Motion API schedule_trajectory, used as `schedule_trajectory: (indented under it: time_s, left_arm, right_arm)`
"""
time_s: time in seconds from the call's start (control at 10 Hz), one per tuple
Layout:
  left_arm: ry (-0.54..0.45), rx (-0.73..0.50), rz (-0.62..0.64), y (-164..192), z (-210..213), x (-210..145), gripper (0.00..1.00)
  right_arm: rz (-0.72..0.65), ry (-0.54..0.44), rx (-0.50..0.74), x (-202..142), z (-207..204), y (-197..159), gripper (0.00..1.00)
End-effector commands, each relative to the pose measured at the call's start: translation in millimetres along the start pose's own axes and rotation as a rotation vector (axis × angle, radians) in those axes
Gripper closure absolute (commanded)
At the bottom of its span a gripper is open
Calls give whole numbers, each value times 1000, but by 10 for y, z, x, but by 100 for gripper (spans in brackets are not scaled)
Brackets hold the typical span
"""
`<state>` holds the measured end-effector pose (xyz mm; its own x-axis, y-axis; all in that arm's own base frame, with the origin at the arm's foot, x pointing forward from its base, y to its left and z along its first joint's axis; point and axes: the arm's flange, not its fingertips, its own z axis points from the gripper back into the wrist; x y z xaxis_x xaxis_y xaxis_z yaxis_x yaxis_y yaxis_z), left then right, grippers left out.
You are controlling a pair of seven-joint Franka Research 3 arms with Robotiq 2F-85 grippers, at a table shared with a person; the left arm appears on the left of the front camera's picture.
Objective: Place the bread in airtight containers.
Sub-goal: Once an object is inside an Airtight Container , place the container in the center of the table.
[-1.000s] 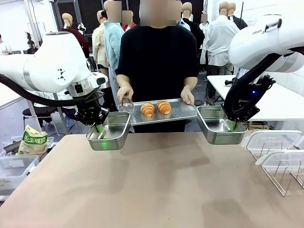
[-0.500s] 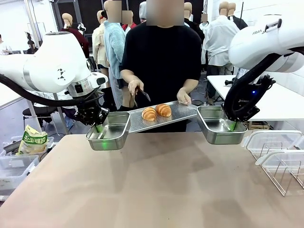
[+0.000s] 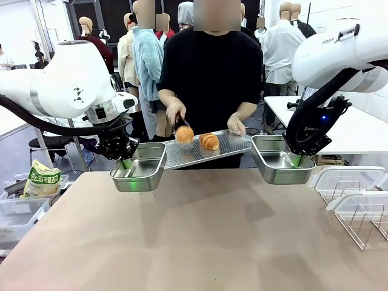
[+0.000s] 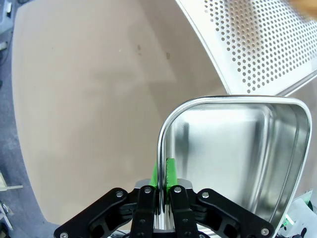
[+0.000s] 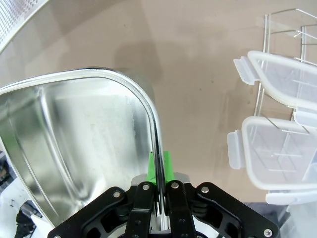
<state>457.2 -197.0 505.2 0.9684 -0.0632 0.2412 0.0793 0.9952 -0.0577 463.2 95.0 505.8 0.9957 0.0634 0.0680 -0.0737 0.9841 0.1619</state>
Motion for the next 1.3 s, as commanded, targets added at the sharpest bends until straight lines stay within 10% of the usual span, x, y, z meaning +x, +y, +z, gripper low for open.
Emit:
schedule_trajectory:
  time_s: [0.0, 1.2]
  left_arm:
    - [-6, -3, 2, 4, 29, 23, 100]
    - [-6, -3, 2, 4, 29, 23, 100]
  right_arm:
    - [-3, -6, 0, -27, 11, -8, 100]
    - [-3, -6, 0, -27, 11, -8, 100]
